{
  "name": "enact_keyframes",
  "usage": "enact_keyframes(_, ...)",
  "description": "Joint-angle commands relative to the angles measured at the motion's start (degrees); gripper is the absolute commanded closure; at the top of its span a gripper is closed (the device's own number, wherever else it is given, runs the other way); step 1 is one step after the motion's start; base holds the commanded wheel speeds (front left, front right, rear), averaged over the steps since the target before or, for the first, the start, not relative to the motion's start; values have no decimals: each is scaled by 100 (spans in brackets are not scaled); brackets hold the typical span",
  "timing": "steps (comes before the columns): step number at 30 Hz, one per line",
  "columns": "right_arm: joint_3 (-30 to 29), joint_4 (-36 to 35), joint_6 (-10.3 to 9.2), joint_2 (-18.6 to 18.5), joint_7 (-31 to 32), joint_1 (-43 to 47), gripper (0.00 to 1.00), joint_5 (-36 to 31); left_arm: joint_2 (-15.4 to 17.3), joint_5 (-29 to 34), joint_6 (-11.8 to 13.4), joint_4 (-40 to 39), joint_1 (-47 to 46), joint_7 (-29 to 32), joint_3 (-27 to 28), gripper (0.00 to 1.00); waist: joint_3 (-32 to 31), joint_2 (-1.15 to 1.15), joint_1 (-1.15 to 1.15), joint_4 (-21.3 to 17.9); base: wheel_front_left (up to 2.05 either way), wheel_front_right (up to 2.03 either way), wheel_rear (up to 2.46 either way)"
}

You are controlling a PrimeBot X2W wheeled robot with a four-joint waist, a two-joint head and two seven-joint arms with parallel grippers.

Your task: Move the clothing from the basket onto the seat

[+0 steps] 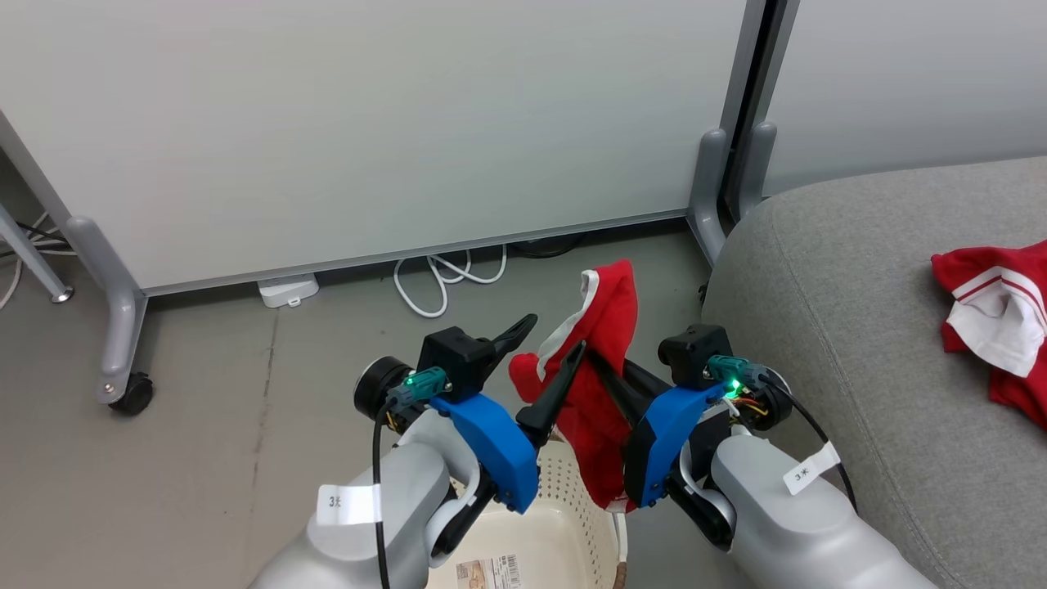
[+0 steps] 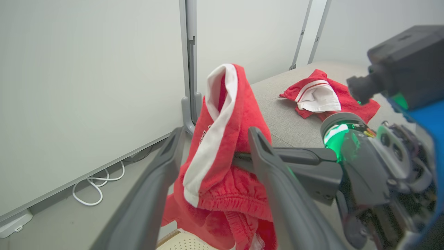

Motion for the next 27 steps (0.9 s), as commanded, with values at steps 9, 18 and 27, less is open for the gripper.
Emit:
enact_keyframes(9, 3, -1, 1, -17, -74, -133, 100, 27, 313, 497, 43, -727, 857, -26, 778, 0, 19, 0, 0, -29, 0, 0, 0)
enact_keyframes(18, -6, -37, 1, -46, -95, -154, 100, 4, 559, 1299, -2, -1758, 1879, -25, 1761, 0, 39, 0, 0, -72, 0, 0, 0)
enact_keyframes(27, -31, -65, 1, -55, -105, -58, 100, -8, 529, 2000, -19, -2402, 2828, -25, 2661, 0, -5, 0, 0, -104, 0, 0, 0)
